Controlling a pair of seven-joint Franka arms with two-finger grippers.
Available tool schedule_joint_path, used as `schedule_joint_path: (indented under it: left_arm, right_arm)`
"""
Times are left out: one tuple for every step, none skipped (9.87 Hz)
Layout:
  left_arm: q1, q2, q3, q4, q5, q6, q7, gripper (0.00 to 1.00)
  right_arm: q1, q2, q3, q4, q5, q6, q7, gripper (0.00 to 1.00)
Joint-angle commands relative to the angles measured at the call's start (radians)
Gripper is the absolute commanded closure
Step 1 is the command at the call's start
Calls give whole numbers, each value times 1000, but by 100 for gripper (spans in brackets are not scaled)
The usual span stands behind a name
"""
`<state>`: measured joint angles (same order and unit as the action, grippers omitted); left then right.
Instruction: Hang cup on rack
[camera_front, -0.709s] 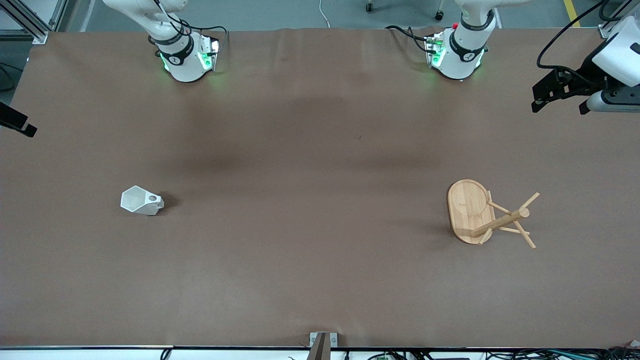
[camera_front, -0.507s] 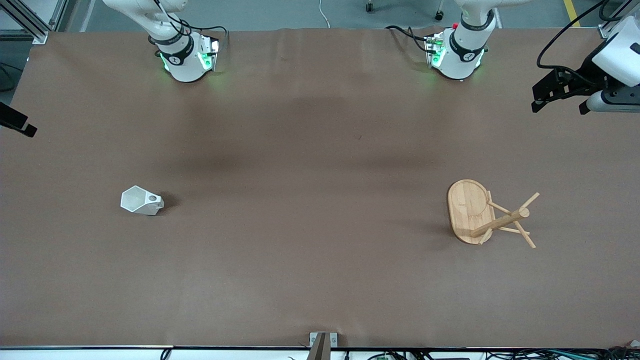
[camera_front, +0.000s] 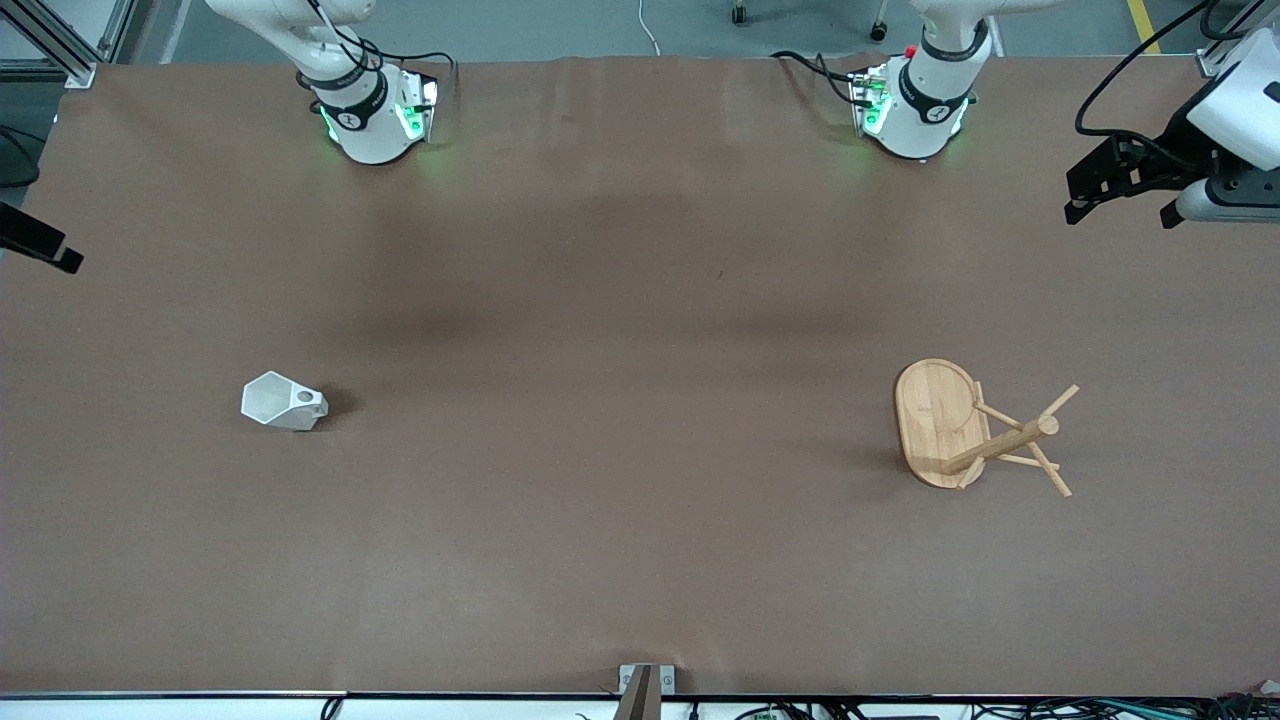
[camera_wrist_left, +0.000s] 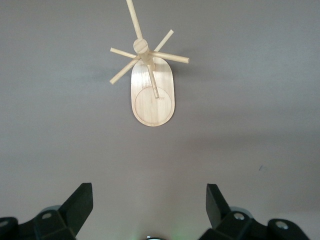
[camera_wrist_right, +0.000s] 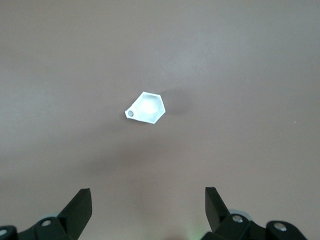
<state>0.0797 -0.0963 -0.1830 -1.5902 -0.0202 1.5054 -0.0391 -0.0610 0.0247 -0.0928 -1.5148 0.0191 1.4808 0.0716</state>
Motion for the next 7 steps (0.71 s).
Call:
schedule_joint_path:
  left_arm:
    - [9,20,-4,-1,-4,-17,11,0]
    - [26,21,-4,-2,-6,-17,13,0]
    - [28,21,-4,-4,-7,-19,13,0]
    - [29,21,-4,-4,-7,-19,13,0]
    - [28,21,-4,-2,-4,-19,25,0]
    - [28,21,-4,-2,-4,-19,62,0]
    - [25,21,-4,-4,-9,-21,74,0]
  right_arm:
    - [10,-8,-7,-175,-14,156,-19,0]
    - [7,-8,-7,-273,-16,274,-48,0]
    - [6,7,-7,-348,-16,382,-94,0]
    - [4,36,-7,-407,-16,471,-101,0]
    - [1,76,-7,-473,-16,583,-116,0]
    - [1,108,-7,-542,-16,701,-116,0]
    - [0,148,-8,-588,-16,805,-118,0]
